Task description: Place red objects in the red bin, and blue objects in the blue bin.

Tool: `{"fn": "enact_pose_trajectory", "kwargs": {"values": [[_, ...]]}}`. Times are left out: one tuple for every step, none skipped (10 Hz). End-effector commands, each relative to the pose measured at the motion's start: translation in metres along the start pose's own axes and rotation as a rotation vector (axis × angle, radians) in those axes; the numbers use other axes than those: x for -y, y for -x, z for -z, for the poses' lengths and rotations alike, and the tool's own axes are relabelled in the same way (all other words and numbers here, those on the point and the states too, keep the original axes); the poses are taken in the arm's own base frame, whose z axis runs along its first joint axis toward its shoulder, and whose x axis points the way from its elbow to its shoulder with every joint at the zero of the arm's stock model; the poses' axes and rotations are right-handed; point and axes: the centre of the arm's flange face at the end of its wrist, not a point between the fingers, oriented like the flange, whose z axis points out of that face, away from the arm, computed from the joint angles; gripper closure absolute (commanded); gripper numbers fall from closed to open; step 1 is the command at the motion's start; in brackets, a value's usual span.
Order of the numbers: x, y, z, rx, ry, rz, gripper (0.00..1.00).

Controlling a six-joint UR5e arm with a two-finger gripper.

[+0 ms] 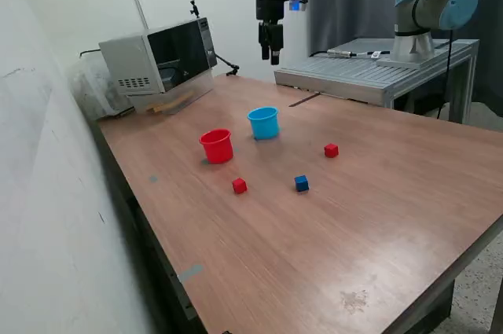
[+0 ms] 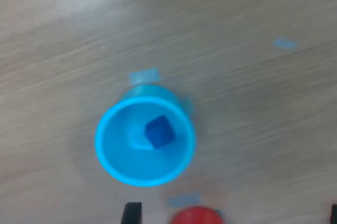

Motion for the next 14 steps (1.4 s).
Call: {"fn": "enact_pose_trajectory", "kwargs": {"values": [[0.047, -0.04, 0.077, -0.012, -0.027, 0.109, 0.0], [0.065, -0.055, 0.097, -0.017, -0.035, 0.144, 0.0], [0.083, -0.071, 0.11, -0.023, -0.047, 0.184, 0.0], [0.098, -0.086, 0.123, -0.029, -0.044, 0.219, 0.0], [0.106, -0.097, 0.129, -0.035, -0.036, 0.239, 0.0], [0.116, -0.127, 0.136, -0.054, -0.027, 0.285, 0.0], [0.114, -0.156, 0.15, -0.071, -0.002, 0.255, 0.0], [0.106, -0.189, 0.16, -0.09, 0.019, 0.206, 0.0], [0.096, -0.229, 0.16, -0.109, 0.028, 0.169, 0.0], [0.068, -0.252, 0.143, -0.112, 0.027, 0.107, 0.0], [0.036, -0.273, 0.115, -0.115, 0.032, 0.053, 0.0], [0.011, -0.291, 0.073, -0.104, 0.025, 0.009, 0.0], [-0.005, -0.302, 0.026, -0.094, 0.01, -0.033, 0.0], [-0.019, -0.307, -0.041, -0.063, 0.015, -0.052, 0.0]]}}
